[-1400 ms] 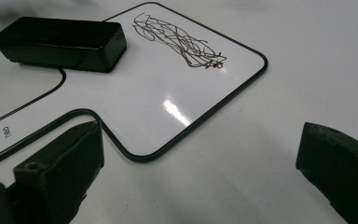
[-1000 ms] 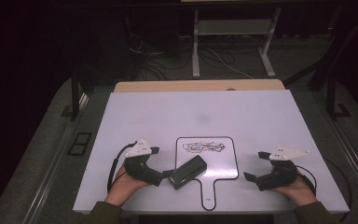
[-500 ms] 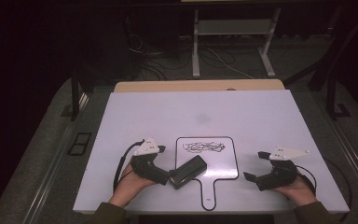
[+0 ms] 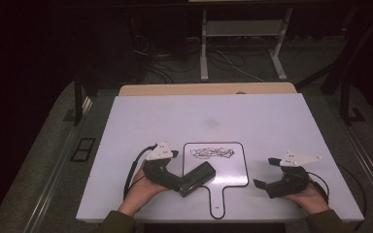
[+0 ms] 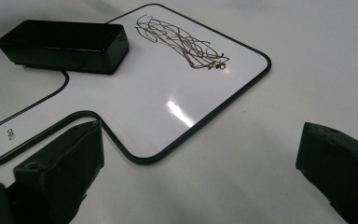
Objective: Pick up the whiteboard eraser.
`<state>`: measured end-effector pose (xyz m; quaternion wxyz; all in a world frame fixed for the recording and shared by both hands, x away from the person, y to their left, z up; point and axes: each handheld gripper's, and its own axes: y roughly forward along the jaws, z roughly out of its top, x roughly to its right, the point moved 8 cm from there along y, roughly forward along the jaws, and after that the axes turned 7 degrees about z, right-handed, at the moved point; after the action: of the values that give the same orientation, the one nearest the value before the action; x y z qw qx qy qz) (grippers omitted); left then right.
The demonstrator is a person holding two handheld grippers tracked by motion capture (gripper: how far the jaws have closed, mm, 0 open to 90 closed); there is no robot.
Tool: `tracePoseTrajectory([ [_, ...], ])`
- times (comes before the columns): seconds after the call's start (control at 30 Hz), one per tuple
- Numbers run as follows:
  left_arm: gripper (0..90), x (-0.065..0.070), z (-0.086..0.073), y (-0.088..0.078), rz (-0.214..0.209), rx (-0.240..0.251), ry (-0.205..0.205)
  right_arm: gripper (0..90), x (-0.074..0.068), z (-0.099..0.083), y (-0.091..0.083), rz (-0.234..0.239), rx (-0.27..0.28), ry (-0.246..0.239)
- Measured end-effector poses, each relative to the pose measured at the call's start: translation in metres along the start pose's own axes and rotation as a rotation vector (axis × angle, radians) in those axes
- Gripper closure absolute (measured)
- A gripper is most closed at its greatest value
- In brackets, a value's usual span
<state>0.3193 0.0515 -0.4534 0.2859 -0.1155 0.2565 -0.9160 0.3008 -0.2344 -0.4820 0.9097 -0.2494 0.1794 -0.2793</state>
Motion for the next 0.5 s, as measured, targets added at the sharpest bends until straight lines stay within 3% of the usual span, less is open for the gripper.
tracePoseTrajectory([
  [0.5, 0.0, 0.007, 0.013, 0.017, 0.004, -0.022, 0.022, 0.0, 0.000, 0.001, -0.001, -0.002, 0.010, 0.008],
])
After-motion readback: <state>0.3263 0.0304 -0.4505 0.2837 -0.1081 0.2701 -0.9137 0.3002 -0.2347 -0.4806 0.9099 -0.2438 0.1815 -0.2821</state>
